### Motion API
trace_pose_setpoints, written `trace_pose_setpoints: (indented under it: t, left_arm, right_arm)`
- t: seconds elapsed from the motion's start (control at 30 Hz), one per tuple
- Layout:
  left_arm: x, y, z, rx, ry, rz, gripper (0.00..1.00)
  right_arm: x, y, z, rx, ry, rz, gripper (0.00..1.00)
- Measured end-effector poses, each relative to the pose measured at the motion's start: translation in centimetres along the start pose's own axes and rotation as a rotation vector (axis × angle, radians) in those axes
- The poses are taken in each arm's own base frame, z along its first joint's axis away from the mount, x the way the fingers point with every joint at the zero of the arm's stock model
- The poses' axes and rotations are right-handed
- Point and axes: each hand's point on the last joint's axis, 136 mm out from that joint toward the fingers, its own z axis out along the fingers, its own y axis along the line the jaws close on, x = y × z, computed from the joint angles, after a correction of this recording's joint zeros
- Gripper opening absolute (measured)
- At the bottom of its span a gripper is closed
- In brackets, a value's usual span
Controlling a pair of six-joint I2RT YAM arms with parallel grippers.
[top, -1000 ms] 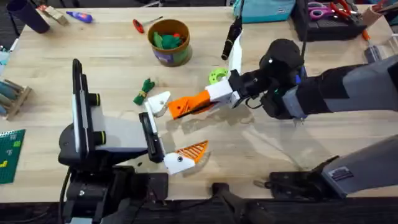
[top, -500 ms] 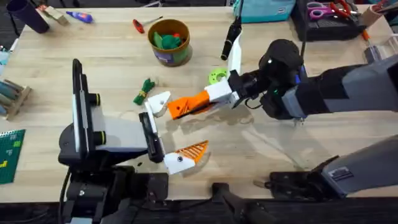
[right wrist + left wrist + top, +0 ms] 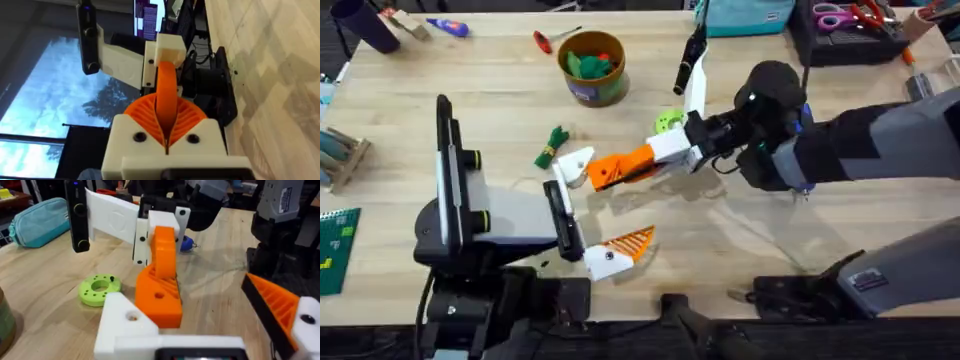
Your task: Pick up the gripper from the table and insert it into the empty holder that is missing its gripper. Then pick up a screw, insert it into the mounting hole, and use the screwdriver to tighten it. Finally, clean up the table by picking up the vegetable and placing it into the bucket.
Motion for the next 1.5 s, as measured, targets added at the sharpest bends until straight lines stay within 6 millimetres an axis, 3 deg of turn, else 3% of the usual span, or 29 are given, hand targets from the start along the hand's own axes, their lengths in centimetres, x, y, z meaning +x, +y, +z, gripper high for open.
trace_pose_setpoints:
  t: [0.93, 1.5]
  left_arm:
    - [0.0, 0.0, 0.0, 0.000, 0.000, 0.002, 0.982]
    - [0.0, 0.1, 0.0, -0.005, 0.000, 0.000, 0.982]
  right_arm:
    - [-1.5, -0.3, 1.1, 0.006, -0.041, -0.002, 0.008]
    - [-2.0, -0.5, 2.8, 0.000, -0.010, -0.006, 0.008]
